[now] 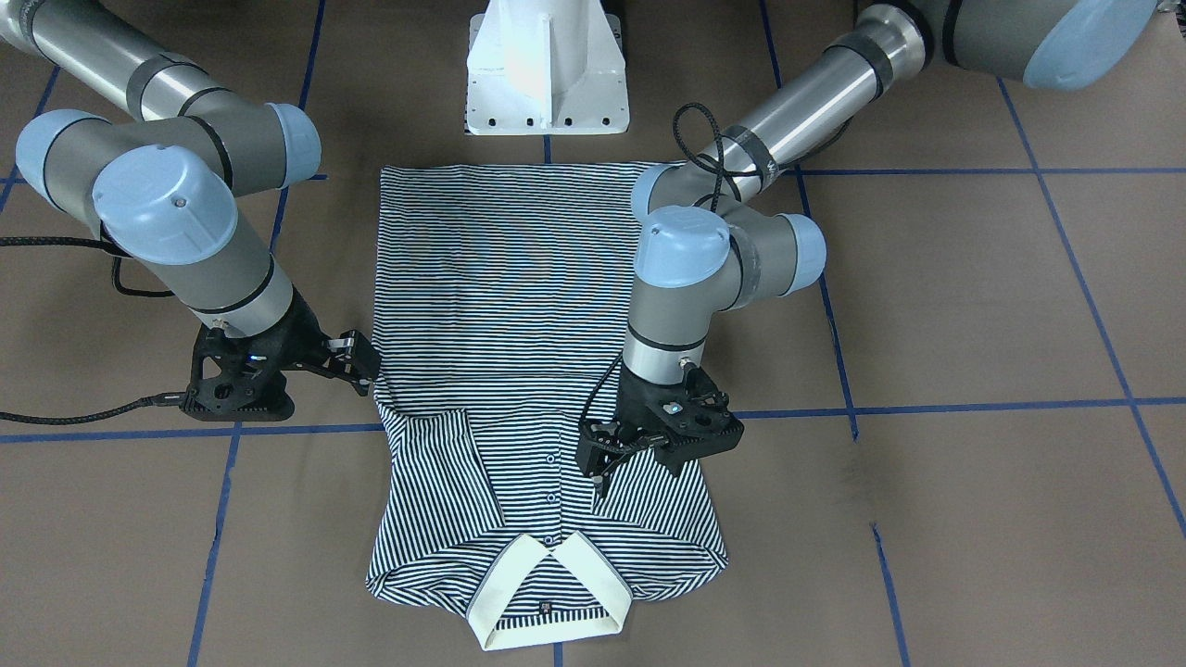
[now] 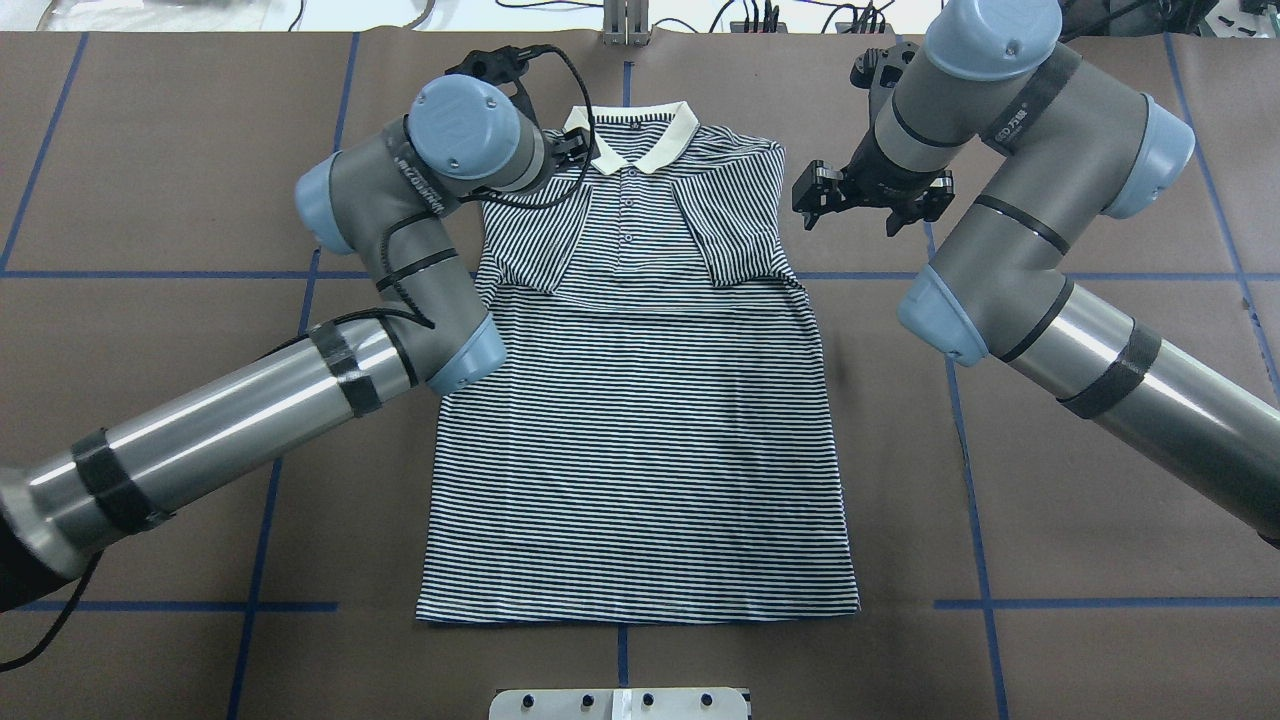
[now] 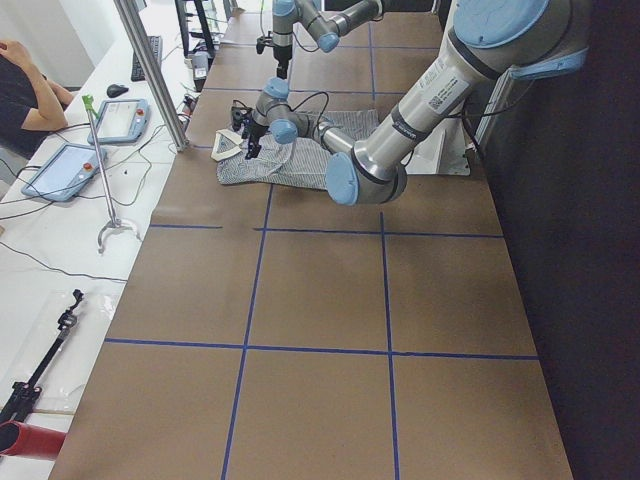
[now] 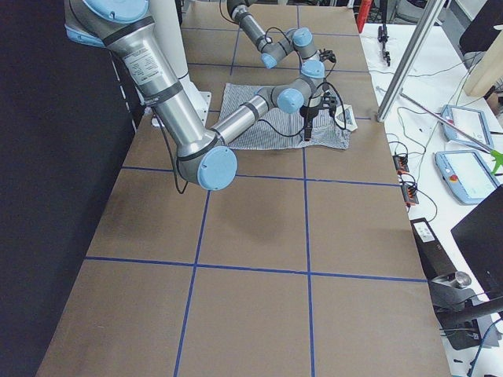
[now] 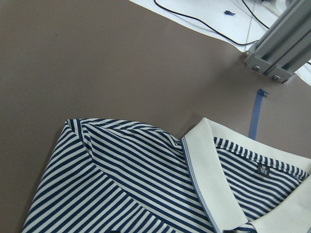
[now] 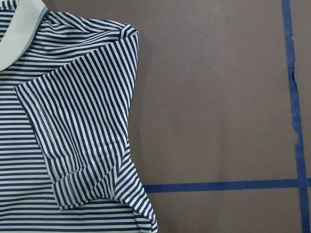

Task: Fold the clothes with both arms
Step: 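Fold the other sleeve inward with the left gripper while the right gripper lifts away, then move both grippers down to the shirt hem corners nearest the robot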

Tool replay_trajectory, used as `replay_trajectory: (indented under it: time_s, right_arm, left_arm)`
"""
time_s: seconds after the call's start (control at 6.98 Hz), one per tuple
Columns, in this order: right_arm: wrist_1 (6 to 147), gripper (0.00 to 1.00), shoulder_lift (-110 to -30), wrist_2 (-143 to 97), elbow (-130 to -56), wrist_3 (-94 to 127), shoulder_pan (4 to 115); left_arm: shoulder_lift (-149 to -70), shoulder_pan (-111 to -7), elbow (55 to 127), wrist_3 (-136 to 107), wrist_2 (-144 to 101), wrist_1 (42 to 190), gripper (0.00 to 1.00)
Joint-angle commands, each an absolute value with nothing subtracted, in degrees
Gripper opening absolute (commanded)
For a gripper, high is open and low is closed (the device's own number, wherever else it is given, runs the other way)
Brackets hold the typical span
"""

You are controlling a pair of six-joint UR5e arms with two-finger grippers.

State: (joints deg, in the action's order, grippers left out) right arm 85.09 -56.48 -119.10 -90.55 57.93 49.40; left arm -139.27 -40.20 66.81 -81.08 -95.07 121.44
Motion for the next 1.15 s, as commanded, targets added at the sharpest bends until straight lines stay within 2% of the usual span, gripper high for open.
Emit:
replay_trajectory:
  time_s: [0.0, 0.14, 0.29, 0.43, 0.72, 1.0]
  right_arm:
    - [84.99, 1.0, -61.74, -119.01, -98.37, 63.87, 46.87]
    - [84.9, 1.0, -68.49, -116.74, -106.35, 66.94, 43.63]
    - [85.08, 1.0, -72.82, -106.19, -113.83, 75.06, 35.07]
    - [84.9, 1.0, -76.43, -102.43, -117.39, 81.41, 28.37]
    - [84.21, 1.0, -78.21, -89.9, -118.3, 92.93, 13.96]
    - [75.54, 1.0, -84.87, -88.25, -118.22, 97.01, 9.6]
  left_arm:
    - [-126.7, -40.52, 87.16, -70.21, -101.85, 111.88, 1.0]
    - [-126.13, -41.13, 95.45, -63.0, -105.17, 100.66, 1.0]
    - [-121.6, -41.31, 103.45, -61.97, -105.47, 98.89, 1.0]
    - [-116.77, -41.4, 108.23, -61.7, -106.86, 98.79, 1.0]
    - [-111.73, -41.48, 113.97, -60.2, -111.0, 98.79, 1.0]
    - [-111.88, -41.4, 114.87, -60.91, -110.92, 98.79, 1.0]
